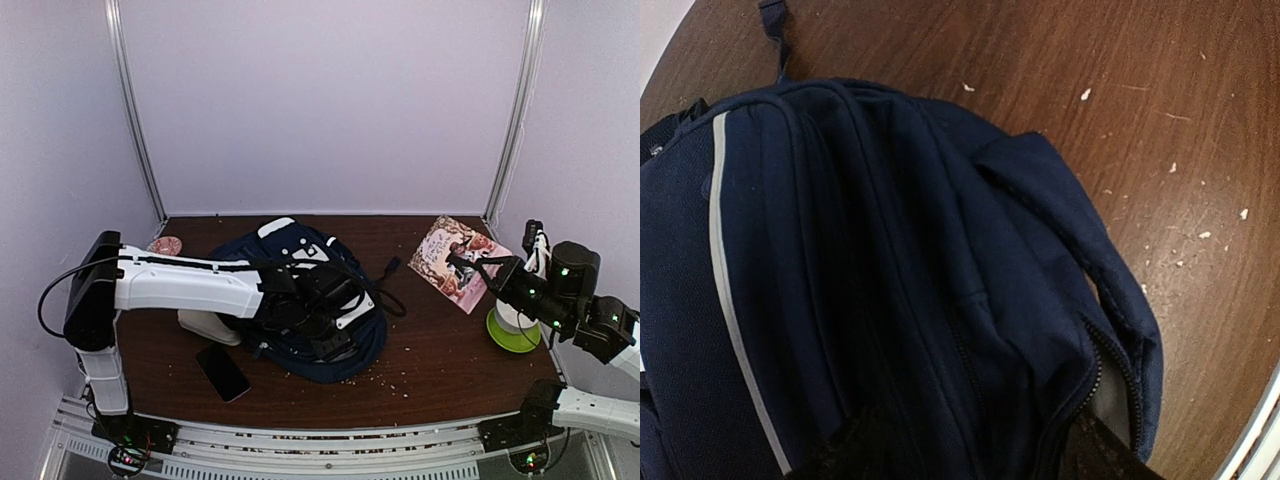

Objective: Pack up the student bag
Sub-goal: Place the book in the student bag.

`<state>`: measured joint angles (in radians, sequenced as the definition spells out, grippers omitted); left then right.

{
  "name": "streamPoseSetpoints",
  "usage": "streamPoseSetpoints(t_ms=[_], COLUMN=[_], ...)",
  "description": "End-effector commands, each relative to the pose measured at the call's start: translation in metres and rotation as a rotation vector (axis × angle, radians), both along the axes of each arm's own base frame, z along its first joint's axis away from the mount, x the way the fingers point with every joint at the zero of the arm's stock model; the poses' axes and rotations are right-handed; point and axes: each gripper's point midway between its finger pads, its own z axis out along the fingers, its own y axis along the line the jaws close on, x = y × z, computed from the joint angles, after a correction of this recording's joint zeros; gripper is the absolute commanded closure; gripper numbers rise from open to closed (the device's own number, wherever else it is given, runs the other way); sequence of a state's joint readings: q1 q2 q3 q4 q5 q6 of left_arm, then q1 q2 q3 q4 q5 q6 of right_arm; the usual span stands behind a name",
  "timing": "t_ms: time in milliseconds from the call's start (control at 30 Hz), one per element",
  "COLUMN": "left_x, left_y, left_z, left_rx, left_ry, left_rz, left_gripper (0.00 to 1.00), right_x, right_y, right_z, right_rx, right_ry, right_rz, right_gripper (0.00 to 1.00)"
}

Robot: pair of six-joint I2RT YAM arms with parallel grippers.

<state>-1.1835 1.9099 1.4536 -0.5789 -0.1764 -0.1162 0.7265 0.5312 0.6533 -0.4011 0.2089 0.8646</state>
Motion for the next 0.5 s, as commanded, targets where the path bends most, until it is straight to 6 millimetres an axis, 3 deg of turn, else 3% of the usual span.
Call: streamPoseSetpoints(t_ms=[0, 233, 467], left_x=[0.025, 0.026, -0.003], left_y=[0.008, 0.008, 0.002], left_z=[-0.002, -0.008, -0.020], left_rx=[0.034, 0.051, 0.044], left_ry=[-0.059, -0.060, 0.027], left_rz=[0.077, 0.069, -0.030], left_gripper=[0.36, 0.36, 0.56], right_x=[0.000, 0.001, 0.001], right_y=[-0.001, 0.001, 0.001], right_z=[0.004, 0.002, 0.004], right_rx=[0.026, 0.029, 0.028], right_ry=[-0.016, -0.012, -0.012], right_rz=[-0.004, 0.000, 0.000], right_gripper=[1.00, 1.00, 1.00])
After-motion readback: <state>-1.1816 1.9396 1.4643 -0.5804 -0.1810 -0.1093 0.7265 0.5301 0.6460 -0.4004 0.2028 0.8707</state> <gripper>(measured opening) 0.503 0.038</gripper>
